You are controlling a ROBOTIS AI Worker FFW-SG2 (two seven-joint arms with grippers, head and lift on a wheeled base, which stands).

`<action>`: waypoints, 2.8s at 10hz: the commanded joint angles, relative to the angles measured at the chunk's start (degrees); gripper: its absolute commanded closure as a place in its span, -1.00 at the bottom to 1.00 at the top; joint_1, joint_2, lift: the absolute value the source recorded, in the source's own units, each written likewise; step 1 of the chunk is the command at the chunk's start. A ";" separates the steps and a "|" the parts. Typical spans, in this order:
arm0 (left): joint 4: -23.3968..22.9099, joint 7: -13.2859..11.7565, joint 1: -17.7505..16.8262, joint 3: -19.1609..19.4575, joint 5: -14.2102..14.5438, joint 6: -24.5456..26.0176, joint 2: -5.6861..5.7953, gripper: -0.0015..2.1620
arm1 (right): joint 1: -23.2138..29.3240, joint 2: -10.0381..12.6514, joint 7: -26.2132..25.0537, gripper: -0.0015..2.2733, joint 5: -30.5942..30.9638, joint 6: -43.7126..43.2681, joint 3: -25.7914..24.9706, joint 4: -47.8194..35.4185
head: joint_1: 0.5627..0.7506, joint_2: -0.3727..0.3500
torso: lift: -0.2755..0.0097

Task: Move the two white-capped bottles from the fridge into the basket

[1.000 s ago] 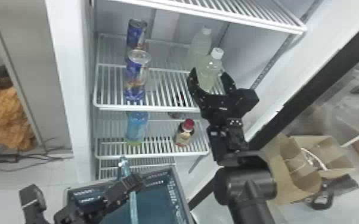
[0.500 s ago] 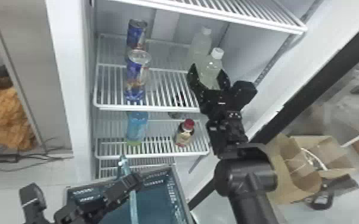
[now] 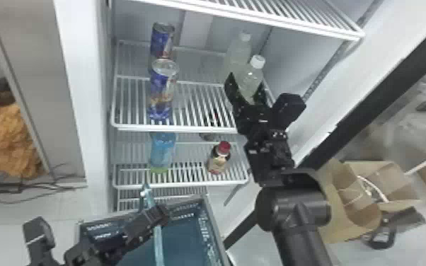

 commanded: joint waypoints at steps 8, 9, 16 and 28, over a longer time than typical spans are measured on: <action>0.00 0.00 0.10 0.17 0.11 -0.14 0.00 0.10 | 10.87 -0.53 0.97 -0.39 -6.72 4.49 -0.15 -16.53 | 0.41 -0.94 | 0.93; 0.00 0.00 0.10 0.17 0.11 0.00 0.00 0.10 | 13.27 -0.53 1.06 -0.39 -7.41 5.76 -0.50 -19.62 | 0.41 -0.94 | 0.93; 0.00 0.00 0.24 0.28 0.11 -0.14 -0.09 0.10 | 29.58 -0.35 2.64 -0.39 -11.41 15.60 -1.75 -39.59 | 0.41 -0.94 | 0.93; 0.00 0.00 0.10 0.17 -0.12 0.14 0.00 0.10 | 42.23 -0.35 9.15 -0.39 -13.01 47.10 -5.64 -53.09 | 0.41 -0.94 | 0.93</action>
